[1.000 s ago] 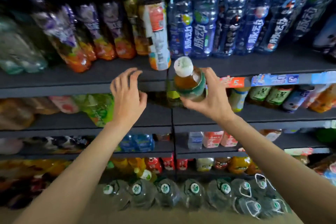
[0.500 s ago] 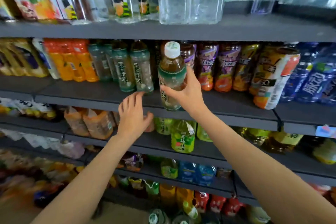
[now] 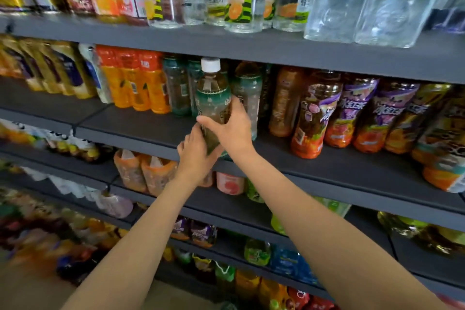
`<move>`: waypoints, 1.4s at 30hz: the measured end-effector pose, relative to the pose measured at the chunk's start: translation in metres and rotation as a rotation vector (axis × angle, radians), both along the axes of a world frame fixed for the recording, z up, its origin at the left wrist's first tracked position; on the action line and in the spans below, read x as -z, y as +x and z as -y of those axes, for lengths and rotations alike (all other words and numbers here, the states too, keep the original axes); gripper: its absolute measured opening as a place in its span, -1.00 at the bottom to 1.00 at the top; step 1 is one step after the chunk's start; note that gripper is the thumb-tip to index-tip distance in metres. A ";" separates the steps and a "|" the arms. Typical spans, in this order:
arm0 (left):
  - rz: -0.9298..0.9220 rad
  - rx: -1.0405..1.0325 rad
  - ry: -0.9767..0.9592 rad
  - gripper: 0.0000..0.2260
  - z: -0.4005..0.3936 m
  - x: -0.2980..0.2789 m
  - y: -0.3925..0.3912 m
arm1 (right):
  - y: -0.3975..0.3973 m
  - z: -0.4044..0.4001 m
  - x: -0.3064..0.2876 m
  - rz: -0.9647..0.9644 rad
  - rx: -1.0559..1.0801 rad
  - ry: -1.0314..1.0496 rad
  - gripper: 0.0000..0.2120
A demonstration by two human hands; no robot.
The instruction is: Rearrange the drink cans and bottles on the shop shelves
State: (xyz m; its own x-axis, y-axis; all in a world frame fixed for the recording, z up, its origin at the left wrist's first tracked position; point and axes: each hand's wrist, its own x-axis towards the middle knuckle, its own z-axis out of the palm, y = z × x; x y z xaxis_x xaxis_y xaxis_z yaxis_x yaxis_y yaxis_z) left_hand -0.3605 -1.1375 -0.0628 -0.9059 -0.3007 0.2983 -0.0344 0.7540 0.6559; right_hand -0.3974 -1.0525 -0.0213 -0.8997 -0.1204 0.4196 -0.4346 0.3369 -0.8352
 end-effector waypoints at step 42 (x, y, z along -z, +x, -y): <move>-0.235 0.313 -0.512 -0.61 -0.139 0.072 0.035 | 0.054 -0.244 0.058 0.184 0.058 0.268 -0.53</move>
